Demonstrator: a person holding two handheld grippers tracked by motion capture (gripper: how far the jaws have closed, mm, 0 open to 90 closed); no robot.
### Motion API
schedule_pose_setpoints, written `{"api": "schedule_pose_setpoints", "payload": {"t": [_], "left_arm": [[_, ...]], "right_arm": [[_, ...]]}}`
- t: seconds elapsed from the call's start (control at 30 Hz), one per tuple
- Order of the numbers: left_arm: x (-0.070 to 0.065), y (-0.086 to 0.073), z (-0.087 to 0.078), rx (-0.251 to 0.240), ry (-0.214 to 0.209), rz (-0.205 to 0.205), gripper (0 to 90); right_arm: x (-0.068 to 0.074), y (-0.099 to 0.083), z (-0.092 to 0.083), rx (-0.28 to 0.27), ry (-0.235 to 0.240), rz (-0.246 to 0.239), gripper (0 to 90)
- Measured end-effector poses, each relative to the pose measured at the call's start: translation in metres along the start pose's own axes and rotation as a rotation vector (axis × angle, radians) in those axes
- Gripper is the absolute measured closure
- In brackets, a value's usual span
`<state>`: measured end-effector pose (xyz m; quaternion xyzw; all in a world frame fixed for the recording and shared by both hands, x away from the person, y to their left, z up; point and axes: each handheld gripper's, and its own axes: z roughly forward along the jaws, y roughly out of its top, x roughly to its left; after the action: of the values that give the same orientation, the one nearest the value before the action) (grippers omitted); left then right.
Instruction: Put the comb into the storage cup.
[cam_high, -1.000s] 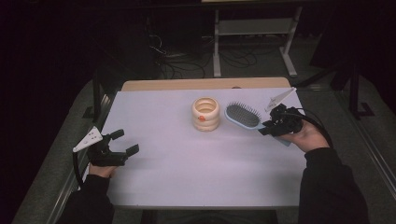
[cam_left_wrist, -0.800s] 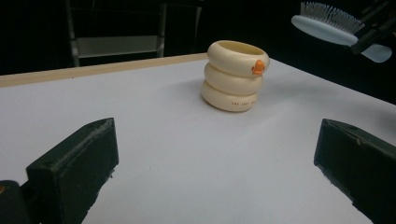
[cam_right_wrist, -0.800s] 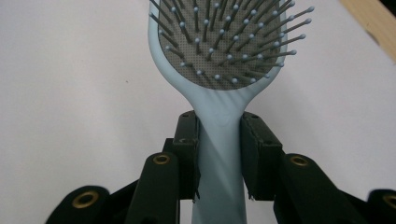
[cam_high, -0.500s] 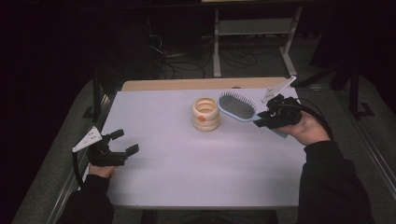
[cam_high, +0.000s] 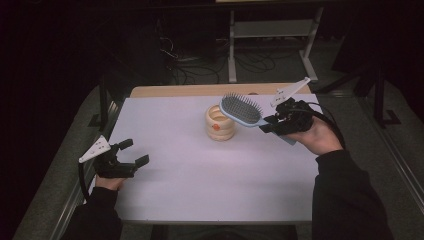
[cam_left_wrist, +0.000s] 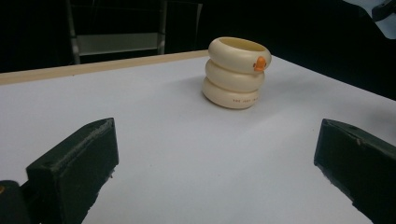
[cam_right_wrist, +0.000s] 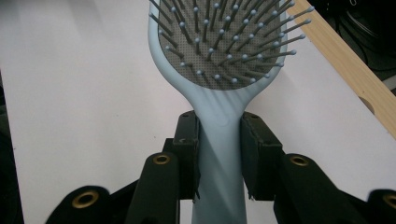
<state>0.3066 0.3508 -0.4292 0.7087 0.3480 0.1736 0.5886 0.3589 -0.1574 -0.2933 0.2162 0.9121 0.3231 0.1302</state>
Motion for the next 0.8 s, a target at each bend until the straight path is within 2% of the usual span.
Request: {"api": "schedule_pose_setpoints", "payload": {"t": [0.27, 0.6, 0.8], "left_arm": [[0.001, 0.001, 0.000, -0.002, 0.005, -0.009, 0.0], [0.002, 0.003, 0.003, -0.002, 0.005, -0.025, 0.0], [0.000, 0.011, 0.005, -0.027, -0.006, -0.034, 0.0]], "right_arm": [[0.005, 0.010, 0.004, 0.001, 0.005, -0.006, 68.6], [0.009, 0.023, 0.003, -0.029, 0.006, -0.010, 68.6], [0.013, 0.029, 0.006, -0.046, 0.009, -0.033, 68.6]]}}
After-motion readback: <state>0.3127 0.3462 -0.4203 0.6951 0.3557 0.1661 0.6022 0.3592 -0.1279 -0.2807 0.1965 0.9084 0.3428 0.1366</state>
